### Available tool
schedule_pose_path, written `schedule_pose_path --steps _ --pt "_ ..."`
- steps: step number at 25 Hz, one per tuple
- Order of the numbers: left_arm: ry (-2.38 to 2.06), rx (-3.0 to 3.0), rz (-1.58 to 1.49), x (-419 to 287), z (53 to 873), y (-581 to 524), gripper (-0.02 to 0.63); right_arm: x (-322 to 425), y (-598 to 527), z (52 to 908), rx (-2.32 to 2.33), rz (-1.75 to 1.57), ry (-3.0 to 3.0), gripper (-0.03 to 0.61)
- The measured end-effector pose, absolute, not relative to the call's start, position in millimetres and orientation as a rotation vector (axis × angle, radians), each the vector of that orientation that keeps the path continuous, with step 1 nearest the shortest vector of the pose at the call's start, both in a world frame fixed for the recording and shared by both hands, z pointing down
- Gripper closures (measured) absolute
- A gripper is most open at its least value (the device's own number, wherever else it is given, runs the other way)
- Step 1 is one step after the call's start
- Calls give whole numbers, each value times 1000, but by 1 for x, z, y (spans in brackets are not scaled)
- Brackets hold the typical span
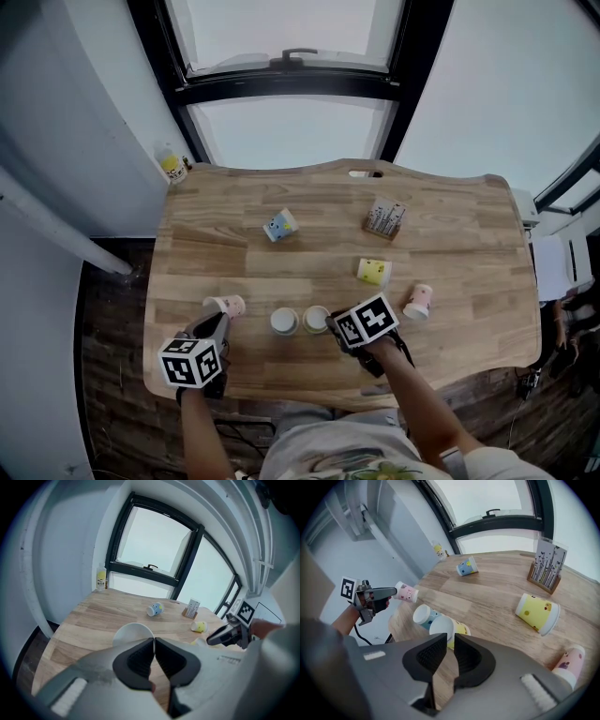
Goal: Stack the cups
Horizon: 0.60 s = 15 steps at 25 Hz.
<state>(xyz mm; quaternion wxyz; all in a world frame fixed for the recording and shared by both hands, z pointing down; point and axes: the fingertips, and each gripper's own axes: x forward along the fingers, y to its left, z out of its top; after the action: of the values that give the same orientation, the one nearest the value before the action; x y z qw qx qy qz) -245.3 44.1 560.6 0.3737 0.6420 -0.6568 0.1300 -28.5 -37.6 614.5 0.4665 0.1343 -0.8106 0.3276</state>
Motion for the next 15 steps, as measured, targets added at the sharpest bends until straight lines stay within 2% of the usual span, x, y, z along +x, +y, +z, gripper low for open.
schedule_pose_path --steps 11,14,15 --pt "-1702 1691 312 -240 544 39 597 -39 -31 609 289 829 -2034 520" --pt "-1702 1717 283 -234 535 35 597 -46 -26 593 232 912 -2125 406" --pt "-1699 1731 268 -230 531 33 597 -50 -26 583 223 936 -2177 397"
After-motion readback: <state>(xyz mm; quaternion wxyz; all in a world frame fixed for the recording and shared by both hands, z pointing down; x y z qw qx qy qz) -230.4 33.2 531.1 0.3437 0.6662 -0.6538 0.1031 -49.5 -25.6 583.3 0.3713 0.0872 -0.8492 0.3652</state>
